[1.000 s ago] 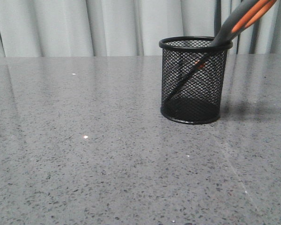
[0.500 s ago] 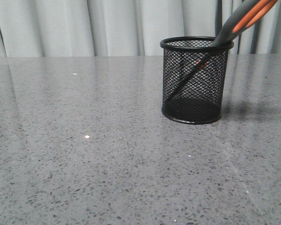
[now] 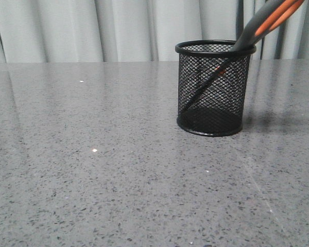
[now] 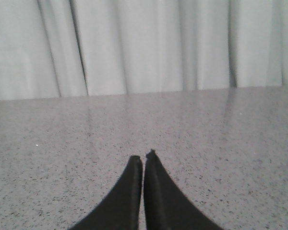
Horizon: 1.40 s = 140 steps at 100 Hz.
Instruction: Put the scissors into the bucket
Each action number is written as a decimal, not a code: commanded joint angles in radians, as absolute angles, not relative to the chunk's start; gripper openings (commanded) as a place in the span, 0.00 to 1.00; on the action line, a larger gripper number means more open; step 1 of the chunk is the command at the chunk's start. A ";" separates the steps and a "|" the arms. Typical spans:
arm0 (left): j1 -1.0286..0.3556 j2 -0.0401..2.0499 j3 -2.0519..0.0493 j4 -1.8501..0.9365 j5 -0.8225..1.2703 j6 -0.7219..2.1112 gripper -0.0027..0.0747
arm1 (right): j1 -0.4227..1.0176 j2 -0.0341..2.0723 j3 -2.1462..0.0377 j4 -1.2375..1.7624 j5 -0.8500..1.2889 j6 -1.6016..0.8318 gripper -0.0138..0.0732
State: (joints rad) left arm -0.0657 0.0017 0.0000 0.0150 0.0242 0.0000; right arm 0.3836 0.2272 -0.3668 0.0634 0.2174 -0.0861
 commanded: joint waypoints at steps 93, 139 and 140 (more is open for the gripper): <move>-0.041 -0.030 0.040 -0.017 -0.011 -0.010 0.01 | 0.383 0.234 -0.391 0.043 0.132 -0.095 0.10; -0.041 -0.030 0.040 -0.017 -0.011 -0.010 0.01 | 0.073 0.103 -0.069 0.000 -0.030 -0.067 0.10; -0.041 -0.030 0.040 -0.017 -0.011 -0.010 0.01 | 0.066 0.087 -0.063 0.000 -0.028 -0.067 0.10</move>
State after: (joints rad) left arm -0.0465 -0.0022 0.0000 -0.0093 0.0622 0.0000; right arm 0.1182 0.1486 -0.0895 0.0000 0.0710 -0.0699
